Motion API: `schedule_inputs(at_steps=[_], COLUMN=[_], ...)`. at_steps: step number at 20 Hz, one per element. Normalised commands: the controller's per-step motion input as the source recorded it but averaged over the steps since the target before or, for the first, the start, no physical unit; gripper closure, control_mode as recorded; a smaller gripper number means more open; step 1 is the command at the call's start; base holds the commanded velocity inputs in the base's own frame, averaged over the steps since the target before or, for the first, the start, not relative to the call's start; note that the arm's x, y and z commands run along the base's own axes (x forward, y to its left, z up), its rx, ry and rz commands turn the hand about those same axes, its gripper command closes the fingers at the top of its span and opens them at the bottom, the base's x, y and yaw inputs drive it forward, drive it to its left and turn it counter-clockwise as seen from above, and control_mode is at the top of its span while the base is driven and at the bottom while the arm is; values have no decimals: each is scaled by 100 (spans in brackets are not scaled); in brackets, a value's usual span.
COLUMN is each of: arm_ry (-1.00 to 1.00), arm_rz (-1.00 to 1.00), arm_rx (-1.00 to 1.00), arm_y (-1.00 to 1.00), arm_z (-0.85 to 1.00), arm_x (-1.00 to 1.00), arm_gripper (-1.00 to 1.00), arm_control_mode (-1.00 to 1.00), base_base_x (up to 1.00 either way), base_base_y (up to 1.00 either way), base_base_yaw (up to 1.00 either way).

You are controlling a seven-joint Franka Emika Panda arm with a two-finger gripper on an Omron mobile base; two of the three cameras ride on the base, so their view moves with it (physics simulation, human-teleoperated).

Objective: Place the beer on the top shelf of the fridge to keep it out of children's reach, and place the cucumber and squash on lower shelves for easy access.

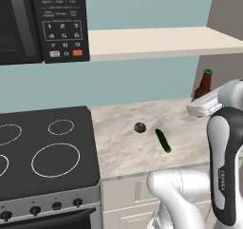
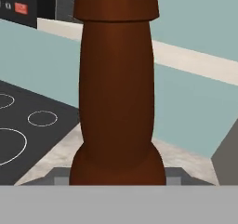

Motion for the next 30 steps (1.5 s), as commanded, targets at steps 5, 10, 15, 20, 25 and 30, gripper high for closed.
schedule_inputs(at_steps=[5,10,15,20,25,30], arm_ry=[0,0,0,-1,-3,-2], arm_rz=[-15,-9,0,0,0,0], arm_rx=[-11,-1,0,0,0,-1], arm_y=[23,-4,-5,0,0,0], arm_z=[0,0,0,0,0,-1], arm_x=[-3,0,0,0,-2,-6], arm_gripper=[100,100,100,100,100,100], arm_control_mode=[-100,-100,-100,-100,-100,100], base_base_x=[0,0,0,0,0,-5], base_base_y=[0,0,0,0,0,0], base_base_yaw=[0,0,0,0,0,0])
